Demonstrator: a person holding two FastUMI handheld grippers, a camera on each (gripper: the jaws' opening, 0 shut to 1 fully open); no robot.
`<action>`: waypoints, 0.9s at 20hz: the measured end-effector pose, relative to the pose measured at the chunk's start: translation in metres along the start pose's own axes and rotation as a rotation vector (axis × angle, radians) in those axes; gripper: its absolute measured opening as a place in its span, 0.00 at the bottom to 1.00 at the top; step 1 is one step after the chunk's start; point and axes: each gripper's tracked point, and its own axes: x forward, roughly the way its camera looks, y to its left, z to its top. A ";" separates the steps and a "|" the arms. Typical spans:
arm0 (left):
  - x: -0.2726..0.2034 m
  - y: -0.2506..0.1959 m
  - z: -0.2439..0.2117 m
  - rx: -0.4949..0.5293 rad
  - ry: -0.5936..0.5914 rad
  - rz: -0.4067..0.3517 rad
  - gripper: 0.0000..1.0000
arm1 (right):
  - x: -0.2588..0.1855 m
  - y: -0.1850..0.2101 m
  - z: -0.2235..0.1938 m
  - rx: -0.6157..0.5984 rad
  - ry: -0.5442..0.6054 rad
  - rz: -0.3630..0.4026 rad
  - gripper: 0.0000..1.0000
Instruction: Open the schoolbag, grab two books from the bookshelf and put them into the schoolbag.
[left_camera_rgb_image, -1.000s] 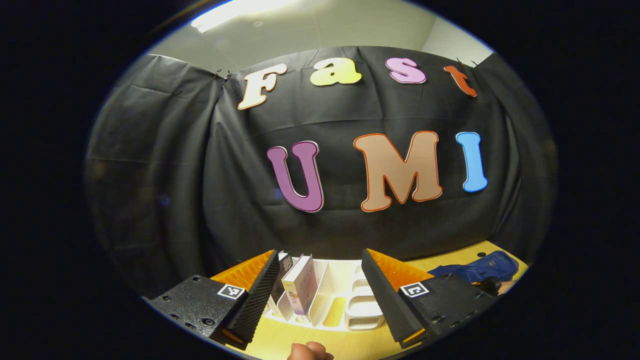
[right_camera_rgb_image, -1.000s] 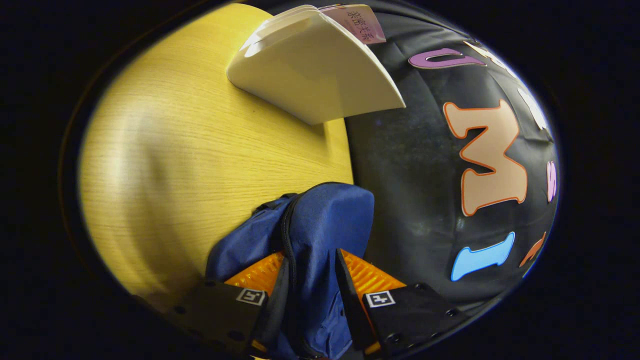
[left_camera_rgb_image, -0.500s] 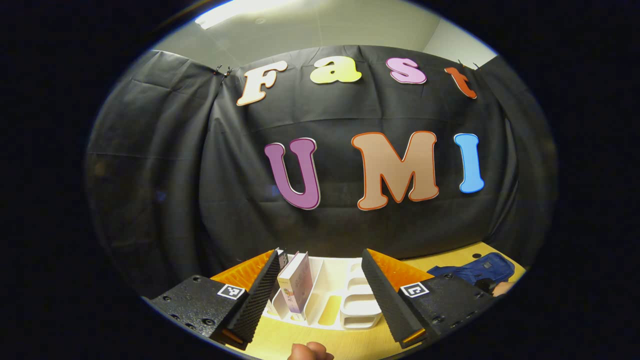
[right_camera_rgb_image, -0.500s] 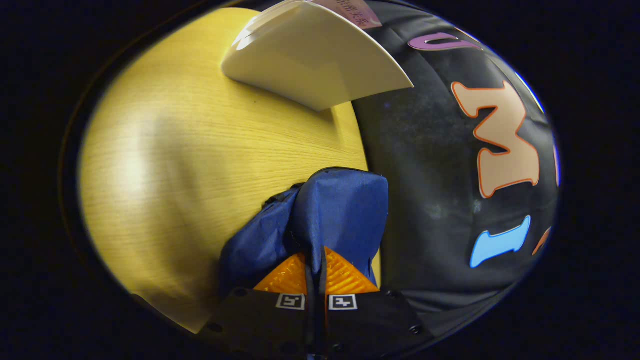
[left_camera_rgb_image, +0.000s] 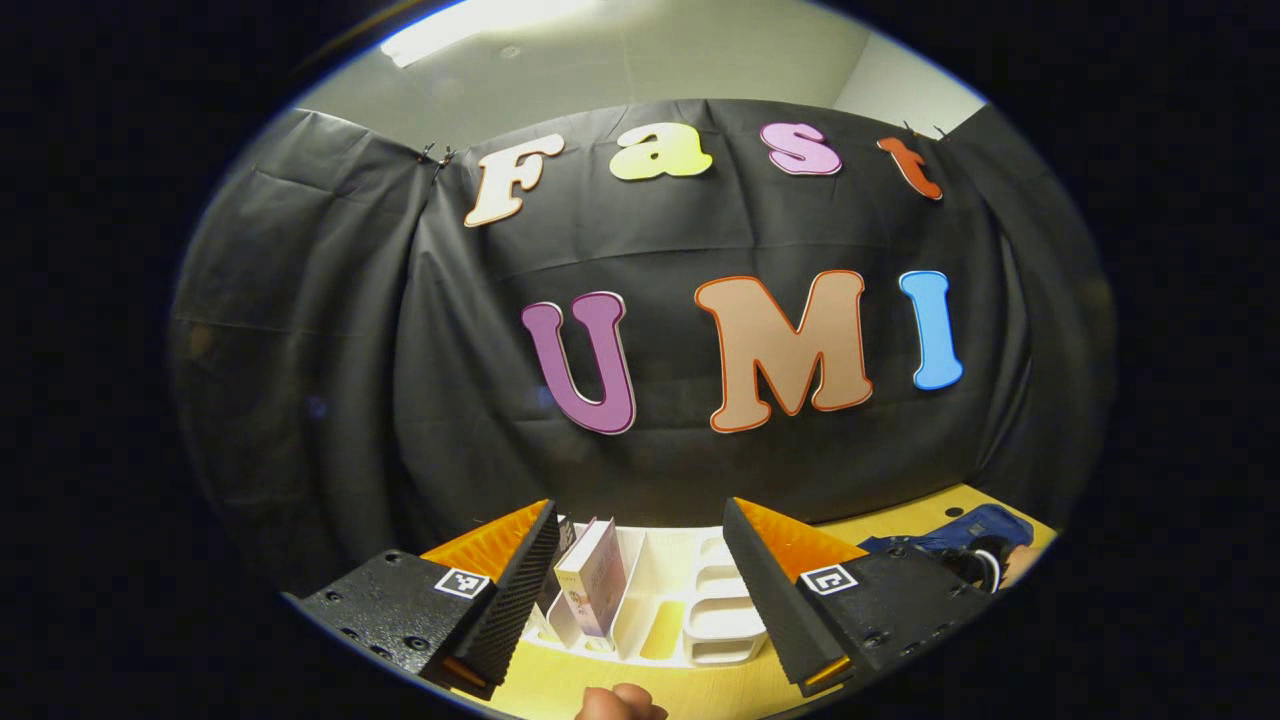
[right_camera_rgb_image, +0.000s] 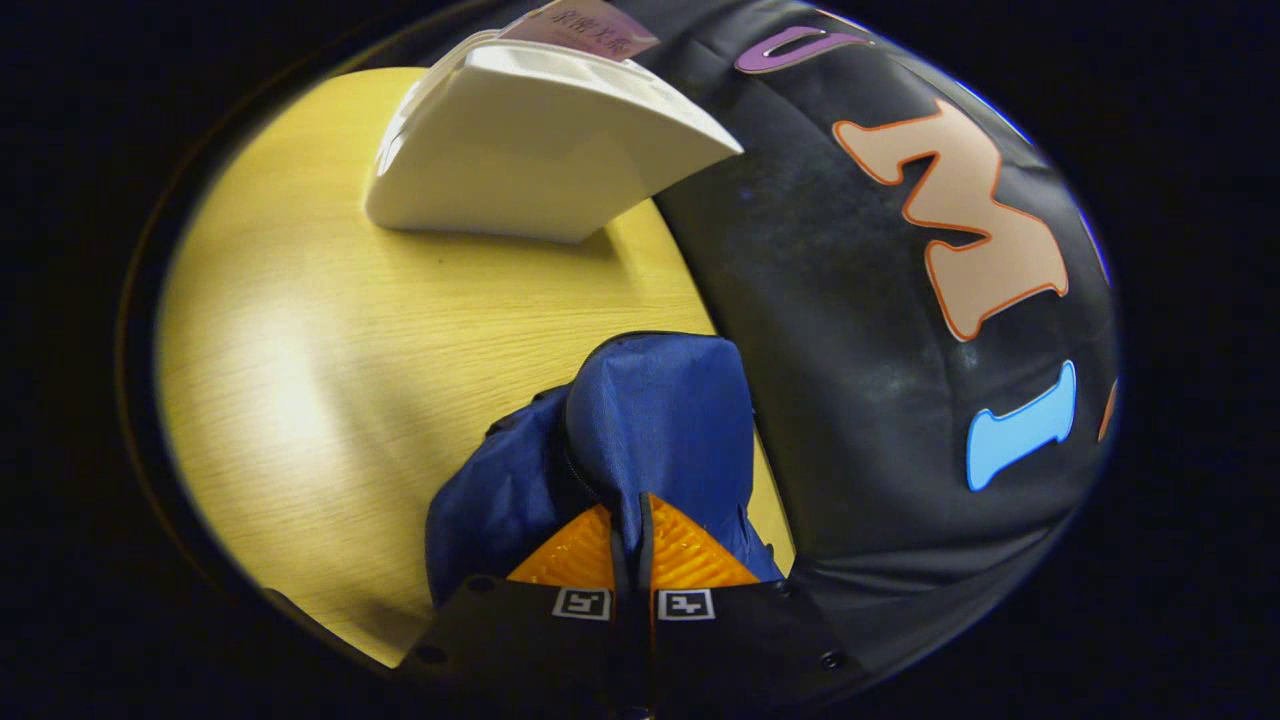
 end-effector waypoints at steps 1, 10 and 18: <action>0.001 -0.001 0.004 0.009 -0.009 -0.004 0.96 | -0.004 -0.008 0.003 0.039 -0.010 0.000 0.03; 0.016 -0.005 0.053 -0.008 -0.091 -0.033 0.96 | -0.035 -0.114 -0.011 0.644 -0.064 -0.017 0.03; 0.038 0.007 0.072 -0.013 -0.129 -0.026 0.96 | -0.060 -0.173 -0.062 1.107 -0.109 -0.110 0.08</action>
